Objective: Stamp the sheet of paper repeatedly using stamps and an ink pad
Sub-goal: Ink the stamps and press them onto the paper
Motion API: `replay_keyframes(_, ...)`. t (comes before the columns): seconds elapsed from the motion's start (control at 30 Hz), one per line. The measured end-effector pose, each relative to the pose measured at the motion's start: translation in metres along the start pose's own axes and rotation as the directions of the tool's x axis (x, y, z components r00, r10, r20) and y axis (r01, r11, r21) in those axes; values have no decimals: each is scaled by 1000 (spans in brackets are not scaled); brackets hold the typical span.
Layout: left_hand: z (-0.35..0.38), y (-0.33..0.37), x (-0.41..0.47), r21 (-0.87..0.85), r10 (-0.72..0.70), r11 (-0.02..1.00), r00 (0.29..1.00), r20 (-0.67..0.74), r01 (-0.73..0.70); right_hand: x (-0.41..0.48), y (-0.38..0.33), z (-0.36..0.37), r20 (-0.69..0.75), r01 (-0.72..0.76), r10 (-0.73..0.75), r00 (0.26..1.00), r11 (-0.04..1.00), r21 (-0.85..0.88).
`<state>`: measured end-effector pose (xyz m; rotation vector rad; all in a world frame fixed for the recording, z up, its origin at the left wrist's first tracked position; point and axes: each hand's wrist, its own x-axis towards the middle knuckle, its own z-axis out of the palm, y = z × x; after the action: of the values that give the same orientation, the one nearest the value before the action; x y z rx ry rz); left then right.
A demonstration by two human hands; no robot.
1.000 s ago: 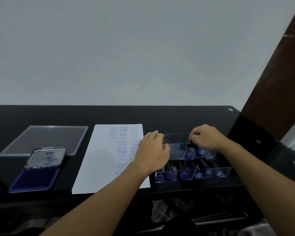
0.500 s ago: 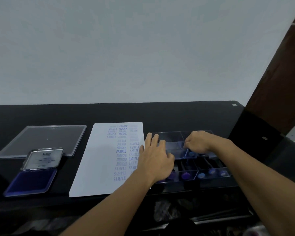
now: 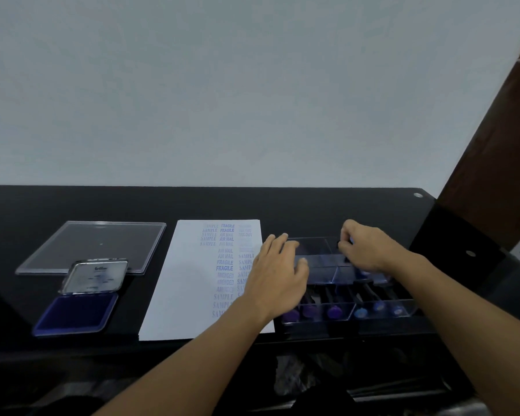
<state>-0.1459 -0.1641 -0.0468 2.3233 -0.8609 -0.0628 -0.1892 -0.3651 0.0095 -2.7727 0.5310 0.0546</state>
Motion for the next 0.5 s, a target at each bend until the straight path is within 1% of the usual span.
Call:
replay_keyframes(0.1,-19,-6,-9,27,8,1000,1000,-26,-7,-8,-6,-7,-67,3,-1,998,999,32)
replay_keyframes(0.2,-42,-17,-19,93,-4,996,999,-44,8,-17,-20,-13,-107,10,-2,994,997,71)
replay_keyframes(0.33,-72,-39,-36,138,-101,985,994,-37,105,-30,-52,-14,-123,61,-48,991,993,102)
replay_keyframes(0.5,-113,-77,-69,140,-150,977,983,-103,164,-42,-99,-8,-90,155,-146,985,981,114)
